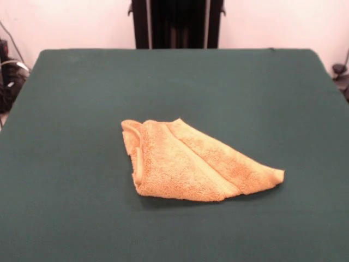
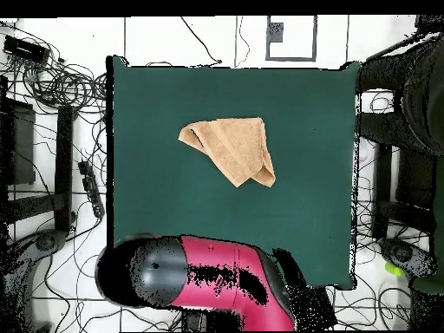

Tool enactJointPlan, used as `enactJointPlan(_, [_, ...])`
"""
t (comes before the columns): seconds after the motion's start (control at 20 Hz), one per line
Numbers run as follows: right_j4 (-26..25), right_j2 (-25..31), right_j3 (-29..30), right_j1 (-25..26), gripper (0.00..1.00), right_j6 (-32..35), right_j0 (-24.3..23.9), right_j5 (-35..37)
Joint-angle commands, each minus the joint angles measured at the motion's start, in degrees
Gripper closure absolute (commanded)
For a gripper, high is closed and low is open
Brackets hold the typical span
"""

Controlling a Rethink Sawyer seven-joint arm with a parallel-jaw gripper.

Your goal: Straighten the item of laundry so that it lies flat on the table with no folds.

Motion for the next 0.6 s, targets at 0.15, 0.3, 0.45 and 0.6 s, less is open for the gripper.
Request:
enactJointPlan(0.15, [1.12, 0.73, -13.61, 1.53, 0.00, 20.45, 0.42, 8.14])
enactJointPlan(0.3, [1.09, 1.39, -22.66, 1.64, 0.00, 26.34, 0.91, 18.81])
enactJointPlan(0.45, [2.12, 2.41, -28.97, 2.00, 0.00, 30.42, 1.31, 26.36])
enactJointPlan(0.6, [3.20, 2.65, -32.79, 2.88, 0.00, 34.50, 1.80, 29.72])
